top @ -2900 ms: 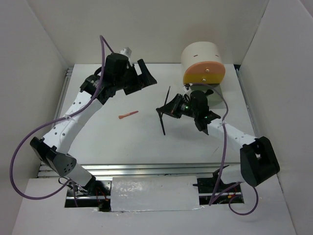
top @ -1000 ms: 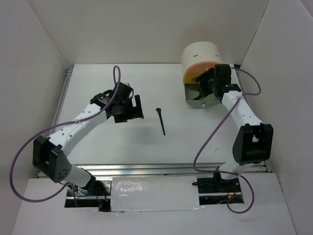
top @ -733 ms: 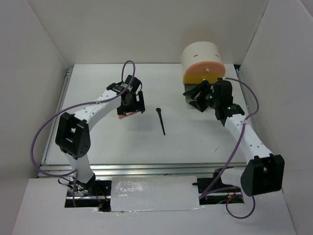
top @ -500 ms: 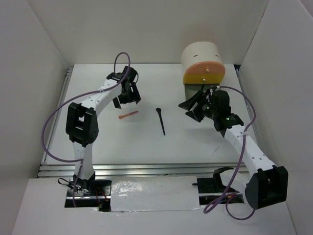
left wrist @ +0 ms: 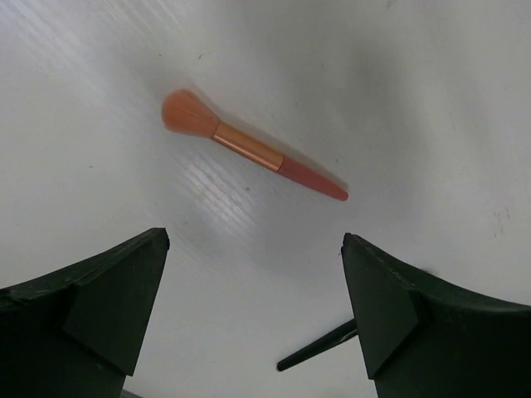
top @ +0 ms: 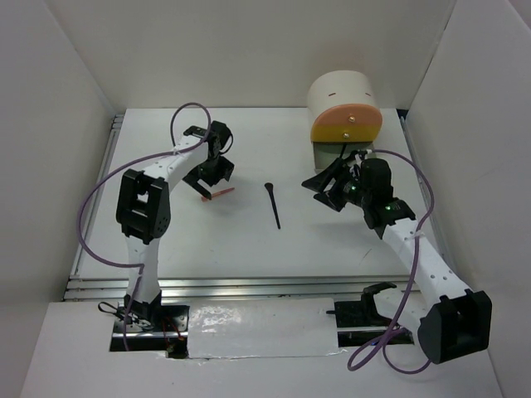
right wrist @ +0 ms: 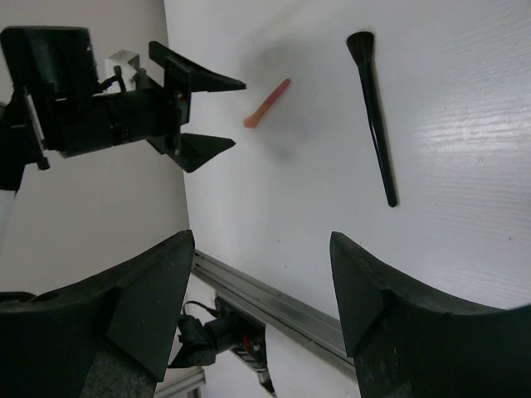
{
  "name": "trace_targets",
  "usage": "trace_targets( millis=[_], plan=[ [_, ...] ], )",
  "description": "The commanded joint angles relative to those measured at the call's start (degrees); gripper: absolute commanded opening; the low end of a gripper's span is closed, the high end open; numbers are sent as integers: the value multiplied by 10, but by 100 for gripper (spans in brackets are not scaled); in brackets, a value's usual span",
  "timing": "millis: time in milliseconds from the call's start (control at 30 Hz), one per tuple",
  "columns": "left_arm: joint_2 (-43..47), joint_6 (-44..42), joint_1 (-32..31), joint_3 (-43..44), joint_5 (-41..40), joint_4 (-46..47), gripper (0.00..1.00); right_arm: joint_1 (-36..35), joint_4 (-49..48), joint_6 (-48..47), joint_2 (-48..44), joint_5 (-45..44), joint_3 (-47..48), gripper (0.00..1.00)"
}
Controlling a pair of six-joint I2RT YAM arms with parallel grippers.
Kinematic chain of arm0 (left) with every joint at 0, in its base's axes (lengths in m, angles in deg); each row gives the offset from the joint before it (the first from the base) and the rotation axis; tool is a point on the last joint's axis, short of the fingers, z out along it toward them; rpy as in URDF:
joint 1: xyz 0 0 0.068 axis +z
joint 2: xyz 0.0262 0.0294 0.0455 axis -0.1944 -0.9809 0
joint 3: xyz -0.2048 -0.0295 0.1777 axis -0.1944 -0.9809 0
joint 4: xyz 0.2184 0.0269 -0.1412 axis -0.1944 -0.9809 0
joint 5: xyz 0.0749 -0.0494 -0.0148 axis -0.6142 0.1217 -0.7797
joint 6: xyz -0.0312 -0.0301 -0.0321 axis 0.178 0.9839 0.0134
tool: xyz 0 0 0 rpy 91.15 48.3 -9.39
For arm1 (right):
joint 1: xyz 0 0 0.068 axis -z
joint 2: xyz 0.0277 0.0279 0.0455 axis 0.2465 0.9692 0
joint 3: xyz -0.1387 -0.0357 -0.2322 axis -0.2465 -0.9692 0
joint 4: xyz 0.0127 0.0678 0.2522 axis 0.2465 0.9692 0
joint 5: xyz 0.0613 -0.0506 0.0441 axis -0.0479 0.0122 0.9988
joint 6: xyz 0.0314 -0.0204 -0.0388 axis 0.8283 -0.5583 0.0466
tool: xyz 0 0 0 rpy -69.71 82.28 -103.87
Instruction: Organize the makeup
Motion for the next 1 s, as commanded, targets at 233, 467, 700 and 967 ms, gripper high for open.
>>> trace_targets(
  millis=[233,467,700,967],
  plan=[
    [-40,128,18,-22,-18,12,99,-39,-8,-3,-34,23,12,74],
    [-59,136,20,-27,-22,26,99,-61,-4,-9,-39,24,8,74],
    [-67,139,21,-57,-8,29,92,-66,-23,-2,-25,33,-7,74],
    [-59,141,20,-110,5,26,58,-66,-43,18,-5,47,-1,75]
  ],
)
